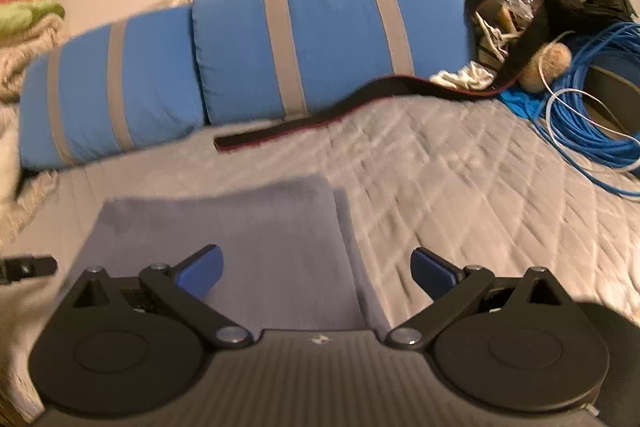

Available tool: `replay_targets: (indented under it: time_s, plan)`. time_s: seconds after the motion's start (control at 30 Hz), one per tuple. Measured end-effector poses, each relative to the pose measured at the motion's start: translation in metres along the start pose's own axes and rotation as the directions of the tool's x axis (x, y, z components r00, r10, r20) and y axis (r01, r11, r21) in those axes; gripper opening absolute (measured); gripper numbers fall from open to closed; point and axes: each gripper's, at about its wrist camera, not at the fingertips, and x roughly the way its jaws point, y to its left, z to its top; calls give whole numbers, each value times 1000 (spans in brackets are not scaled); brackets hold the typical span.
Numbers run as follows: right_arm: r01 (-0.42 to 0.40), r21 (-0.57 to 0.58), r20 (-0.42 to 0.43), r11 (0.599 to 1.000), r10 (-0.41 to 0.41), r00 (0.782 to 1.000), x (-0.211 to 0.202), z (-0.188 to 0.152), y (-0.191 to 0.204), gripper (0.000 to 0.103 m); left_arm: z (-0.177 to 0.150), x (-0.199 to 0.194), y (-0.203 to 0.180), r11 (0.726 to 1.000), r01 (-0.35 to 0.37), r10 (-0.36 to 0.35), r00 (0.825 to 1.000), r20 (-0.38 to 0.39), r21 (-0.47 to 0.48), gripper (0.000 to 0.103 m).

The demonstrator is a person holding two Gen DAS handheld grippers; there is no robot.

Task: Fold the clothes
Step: 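Grasp the sweatpants edge with the left gripper while the right gripper grasps beside it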

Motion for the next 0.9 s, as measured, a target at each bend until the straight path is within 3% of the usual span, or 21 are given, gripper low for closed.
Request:
replay_targets:
  time_s: [0.13, 0.23, 0.37, 0.53, 0.73, 0.8, 0.9]
  plan:
    - [16, 16, -57, 1000, -15, 998, 36, 28, -13, 103, 10, 20, 13, 997, 15, -19, 998, -58, -72, 73]
    - [47, 94, -124, 994, -35, 992, 62, 40, -30, 103, 15, 32, 21, 996, 18, -24, 997, -72, -91, 73]
    - [-38, 273, -190, 961, 92, 977, 76, 36, -57, 103, 17, 43, 38, 976, 108, -130, 985, -109, -191, 73]
    - [-134, 340, -233, 931, 222, 947, 83, 31, -64, 103, 13, 58, 61, 894, 231, -316, 933, -173, -384, 73]
    - [-175, 369, -288, 913, 292, 912, 91, 26, -62, 103, 6, 72, 79, 828, 265, -398, 898, -185, -494, 73]
    - [-186, 388, -316, 903, 320, 893, 96, 25, -62, 103, 6, 78, 85, 801, 272, -430, 882, -195, -533, 73]
    - [-196, 384, -330, 902, 332, 884, 98, 24, -61, 103, 6, 86, 95, 756, 278, -480, 851, -212, -592, 73]
